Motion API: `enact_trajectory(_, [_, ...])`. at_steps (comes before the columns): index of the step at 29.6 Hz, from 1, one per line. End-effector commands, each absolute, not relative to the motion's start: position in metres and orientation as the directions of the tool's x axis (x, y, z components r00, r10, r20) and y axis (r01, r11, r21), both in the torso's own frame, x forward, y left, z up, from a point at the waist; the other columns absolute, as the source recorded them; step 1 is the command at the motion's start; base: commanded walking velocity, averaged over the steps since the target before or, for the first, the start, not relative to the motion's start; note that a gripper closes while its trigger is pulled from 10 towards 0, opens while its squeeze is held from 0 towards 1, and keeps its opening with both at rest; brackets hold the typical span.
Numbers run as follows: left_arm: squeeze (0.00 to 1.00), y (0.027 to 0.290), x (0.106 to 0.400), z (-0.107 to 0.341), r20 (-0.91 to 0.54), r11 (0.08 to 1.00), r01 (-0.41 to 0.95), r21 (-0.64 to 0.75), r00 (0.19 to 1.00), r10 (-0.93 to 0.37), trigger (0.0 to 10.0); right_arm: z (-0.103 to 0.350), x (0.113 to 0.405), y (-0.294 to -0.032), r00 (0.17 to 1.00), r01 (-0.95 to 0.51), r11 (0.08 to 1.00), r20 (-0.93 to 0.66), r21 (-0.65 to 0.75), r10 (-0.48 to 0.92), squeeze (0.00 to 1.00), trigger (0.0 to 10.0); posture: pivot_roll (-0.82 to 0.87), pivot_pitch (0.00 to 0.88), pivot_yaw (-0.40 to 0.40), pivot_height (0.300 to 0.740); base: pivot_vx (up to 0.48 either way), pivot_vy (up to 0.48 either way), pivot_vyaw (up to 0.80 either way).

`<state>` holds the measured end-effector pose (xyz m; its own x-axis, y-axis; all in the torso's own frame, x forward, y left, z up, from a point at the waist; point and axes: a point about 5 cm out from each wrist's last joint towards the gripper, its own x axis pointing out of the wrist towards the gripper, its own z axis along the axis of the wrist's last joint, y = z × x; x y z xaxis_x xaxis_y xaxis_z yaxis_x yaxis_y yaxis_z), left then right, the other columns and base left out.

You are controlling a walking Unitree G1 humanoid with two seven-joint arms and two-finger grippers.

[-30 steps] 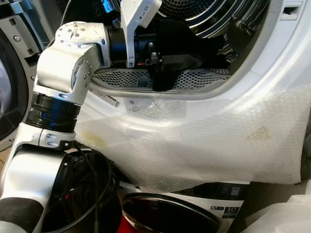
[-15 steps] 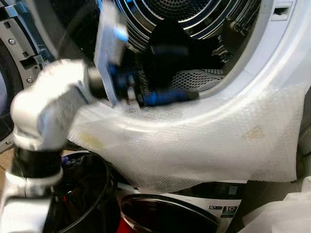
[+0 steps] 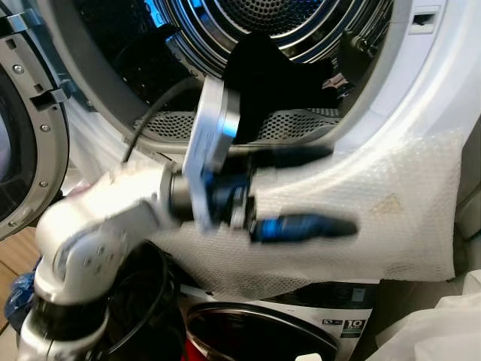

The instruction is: Clothes washing

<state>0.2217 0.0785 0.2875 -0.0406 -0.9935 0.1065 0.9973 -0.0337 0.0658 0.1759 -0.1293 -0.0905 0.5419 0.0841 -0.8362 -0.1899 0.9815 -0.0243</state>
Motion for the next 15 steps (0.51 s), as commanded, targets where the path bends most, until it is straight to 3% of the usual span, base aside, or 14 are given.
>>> enact_trajectory(1, [0.0,0.078,0.214,0.278,0.052,-0.085,0.995,0.046,-0.087,-0.995,10.0,-0.089,0.178,-0.122,0.537,-0.201,0.979,-0.837,-0.012,0.1,0.0,10.0,0.27,0.0,0.127,0.74,0.0,0.0,0.0])
enact_trajectory(6, [0.0,0.083,0.216,0.253,-0.027,-0.019,0.999,-0.041,-0.02,-0.999,10.0,-0.09,0.177,-0.124,0.532,-0.198,0.98,-0.842,-0.02,0.09,0.0,10.0,0.26,0.0,0.138,0.74,0.0,0.0,0.0])
enact_trajectory(7, [0.0,0.088,0.221,0.239,-0.059,0.047,0.995,-0.093,0.041,-0.997,10.0,-0.091,0.176,-0.124,0.529,-0.194,0.981,-0.845,-0.022,0.086,0.0,10.0,0.26,0.0,0.14,0.74,0.0,0.0,0.0])
enact_trajectory(9, [0.0,0.09,0.225,0.223,-0.05,0.087,0.981,-0.171,0.08,-0.996,10.0,-0.092,0.173,-0.123,0.522,-0.191,0.981,-0.849,-0.022,0.083,0.0,10.0,0.26,0.0,0.143,0.74,0.0,0.0,0.0])
enact_trajectory(15, [0.0,0.094,0.224,0.184,-0.151,0.183,0.957,-0.227,0.151,-0.977,10.0,-0.093,0.171,-0.122,0.516,-0.188,0.982,-0.853,-0.021,0.081,0.0,10.0,0.25,0.0,0.15,0.74,0.0,0.0,0.0])
